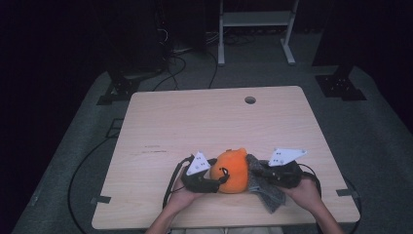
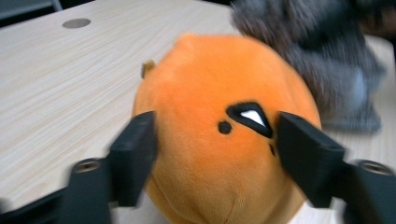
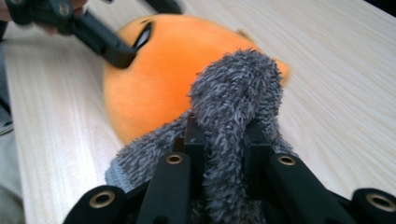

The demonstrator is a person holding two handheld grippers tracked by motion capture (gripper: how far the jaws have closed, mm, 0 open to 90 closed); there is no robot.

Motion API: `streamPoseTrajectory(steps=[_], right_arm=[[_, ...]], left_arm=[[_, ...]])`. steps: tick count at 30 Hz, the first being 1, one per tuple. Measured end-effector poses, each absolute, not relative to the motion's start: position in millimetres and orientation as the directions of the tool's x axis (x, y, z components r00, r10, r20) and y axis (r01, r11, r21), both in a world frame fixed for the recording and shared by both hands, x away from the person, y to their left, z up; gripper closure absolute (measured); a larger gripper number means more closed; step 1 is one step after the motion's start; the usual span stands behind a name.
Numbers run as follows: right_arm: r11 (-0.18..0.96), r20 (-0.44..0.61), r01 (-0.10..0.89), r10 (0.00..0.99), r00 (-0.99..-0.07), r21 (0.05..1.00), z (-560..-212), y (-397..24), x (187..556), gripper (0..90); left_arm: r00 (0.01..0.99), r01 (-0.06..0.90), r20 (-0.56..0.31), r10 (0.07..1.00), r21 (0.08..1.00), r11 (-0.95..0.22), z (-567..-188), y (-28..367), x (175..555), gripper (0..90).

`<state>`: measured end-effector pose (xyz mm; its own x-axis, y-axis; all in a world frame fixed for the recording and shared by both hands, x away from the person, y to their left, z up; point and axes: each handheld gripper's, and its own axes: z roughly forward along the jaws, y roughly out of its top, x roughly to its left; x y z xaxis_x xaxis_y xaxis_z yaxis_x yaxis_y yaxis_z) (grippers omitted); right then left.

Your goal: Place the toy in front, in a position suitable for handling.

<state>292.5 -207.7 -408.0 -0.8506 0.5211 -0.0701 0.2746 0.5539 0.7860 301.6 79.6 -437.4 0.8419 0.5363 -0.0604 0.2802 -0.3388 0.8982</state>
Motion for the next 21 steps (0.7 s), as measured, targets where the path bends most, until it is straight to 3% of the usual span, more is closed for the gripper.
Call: streamPoseTrajectory(steps=[2, 5, 7, 13, 16, 21], right_arm=[[0.573, -0.084, 0.254, 0.497, -0.864, 0.779, -407.4, -198.7, 288.8, 76.1], [0.580, -0.082, 0.205, 0.429, -0.899, 0.788, -403.2, -183.4, 280.9, 76.1], [0.608, -0.120, 0.185, 0.426, -0.897, 0.772, -404.1, -180.4, 279.8, 76.1], [0.584, -0.082, 0.275, 0.511, -0.856, 0.764, -413.0, -207.0, 290.8, 76.1], [0.549, -0.041, 0.270, 0.488, -0.872, 0.791, -410.3, -202.2, 287.1, 76.1], [0.565, -0.071, 0.229, 0.458, -0.886, 0.793, -405.9, -188.9, 286.6, 76.2]], left_arm=[[0.841, 0.292, -0.088, 0.534, 0.904, -0.312, -433.5, 74.8, 302.4, 15.9], [0.841, 0.230, 0.031, 0.539, 0.882, -0.410, -437.3, 68.4, 298.1, 23.6], [0.841, 0.238, 0.020, 0.541, 0.884, -0.403, -439.6, 72.9, 298.1, 27.7], [0.848, 0.245, 0.003, 0.530, 0.884, -0.398, -442.2, 76.7, 297.8, 28.7], [0.844, 0.249, 0.004, 0.536, 0.882, -0.400, -443.3, 72.8, 297.2, 28.7], [0.848, 0.267, -0.025, 0.530, 0.883, -0.385, -443.5, 79.5, 299.9, 29.0]])
